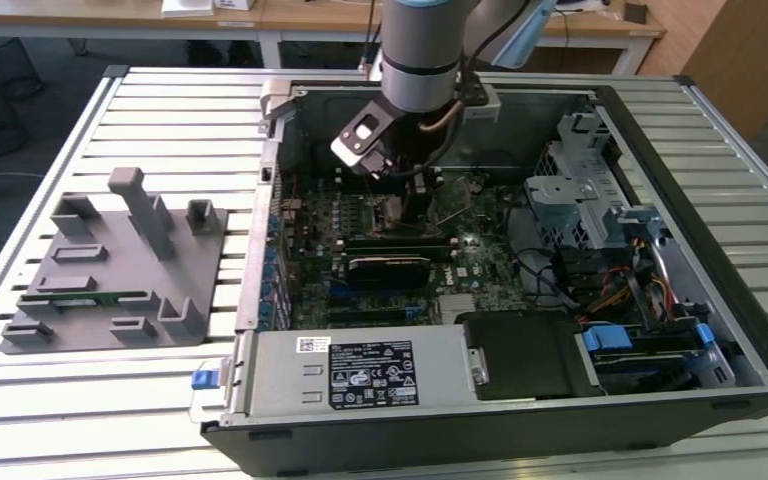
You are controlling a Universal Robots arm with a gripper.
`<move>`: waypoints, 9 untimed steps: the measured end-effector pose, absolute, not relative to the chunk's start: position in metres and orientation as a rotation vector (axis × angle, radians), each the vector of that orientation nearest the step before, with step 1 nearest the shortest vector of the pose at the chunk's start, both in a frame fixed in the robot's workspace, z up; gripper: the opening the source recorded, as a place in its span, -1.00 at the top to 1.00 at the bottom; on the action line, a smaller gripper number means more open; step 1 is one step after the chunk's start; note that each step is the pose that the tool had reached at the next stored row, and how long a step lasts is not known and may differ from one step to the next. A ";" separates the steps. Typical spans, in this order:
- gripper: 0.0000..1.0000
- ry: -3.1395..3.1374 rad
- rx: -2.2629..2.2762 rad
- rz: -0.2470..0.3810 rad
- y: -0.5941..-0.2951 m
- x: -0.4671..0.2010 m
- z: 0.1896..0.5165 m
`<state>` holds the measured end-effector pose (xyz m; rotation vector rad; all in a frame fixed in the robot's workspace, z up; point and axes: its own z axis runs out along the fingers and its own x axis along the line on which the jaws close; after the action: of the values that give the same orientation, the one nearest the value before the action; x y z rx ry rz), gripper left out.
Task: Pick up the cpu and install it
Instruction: 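Place the cpu into insertion slot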
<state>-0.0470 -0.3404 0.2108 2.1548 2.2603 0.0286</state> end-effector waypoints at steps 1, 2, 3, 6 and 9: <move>-0.05 2.261 2.155 0.029 -0.340 -0.047 0.210; -0.05 2.261 2.155 0.030 -0.340 -0.047 0.209; -0.05 2.261 2.156 0.031 -0.340 -0.047 0.209; -0.05 2.257 2.160 0.031 -0.341 -0.047 0.207; -0.05 2.255 2.164 0.032 -0.341 -0.047 0.204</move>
<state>-0.0472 -0.3408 0.2044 2.1638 2.2546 0.0321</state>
